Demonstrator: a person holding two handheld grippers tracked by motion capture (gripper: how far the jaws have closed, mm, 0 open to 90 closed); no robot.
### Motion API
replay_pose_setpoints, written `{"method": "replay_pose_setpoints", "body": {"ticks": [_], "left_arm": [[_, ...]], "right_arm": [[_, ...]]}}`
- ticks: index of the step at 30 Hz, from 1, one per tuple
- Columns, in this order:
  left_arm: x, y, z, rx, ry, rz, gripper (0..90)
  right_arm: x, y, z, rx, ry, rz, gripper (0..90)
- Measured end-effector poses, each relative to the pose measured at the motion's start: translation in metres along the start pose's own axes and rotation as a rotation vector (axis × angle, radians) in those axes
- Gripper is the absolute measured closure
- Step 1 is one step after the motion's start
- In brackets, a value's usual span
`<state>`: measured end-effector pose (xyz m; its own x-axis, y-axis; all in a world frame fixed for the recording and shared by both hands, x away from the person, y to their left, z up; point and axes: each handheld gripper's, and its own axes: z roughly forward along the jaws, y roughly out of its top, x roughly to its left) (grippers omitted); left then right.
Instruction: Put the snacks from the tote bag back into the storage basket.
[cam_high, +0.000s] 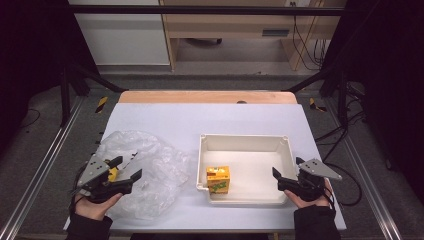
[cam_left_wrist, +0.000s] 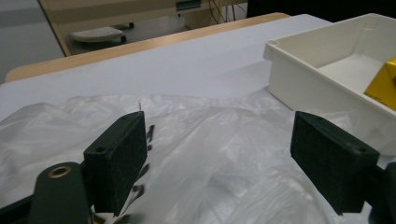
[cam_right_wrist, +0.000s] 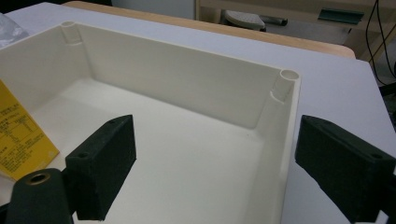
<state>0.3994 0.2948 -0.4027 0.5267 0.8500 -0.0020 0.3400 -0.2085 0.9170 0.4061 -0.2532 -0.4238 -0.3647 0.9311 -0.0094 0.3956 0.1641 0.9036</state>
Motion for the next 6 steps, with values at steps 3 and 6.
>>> {"method": "replay_pose_setpoints", "body": {"ticks": [3,6], "left_arm": [[0.009,-0.006,-0.007,-0.001,0.030,-0.019,18.4],[0.015,-0.013,-0.011,0.012,0.063,-0.020,18.3]], "right_arm": [[0.000,0.000,0.000,0.000,-0.001,0.001,12.7],[-0.001,0.000,0.000,0.001,-0.005,0.004,12.9]]}}
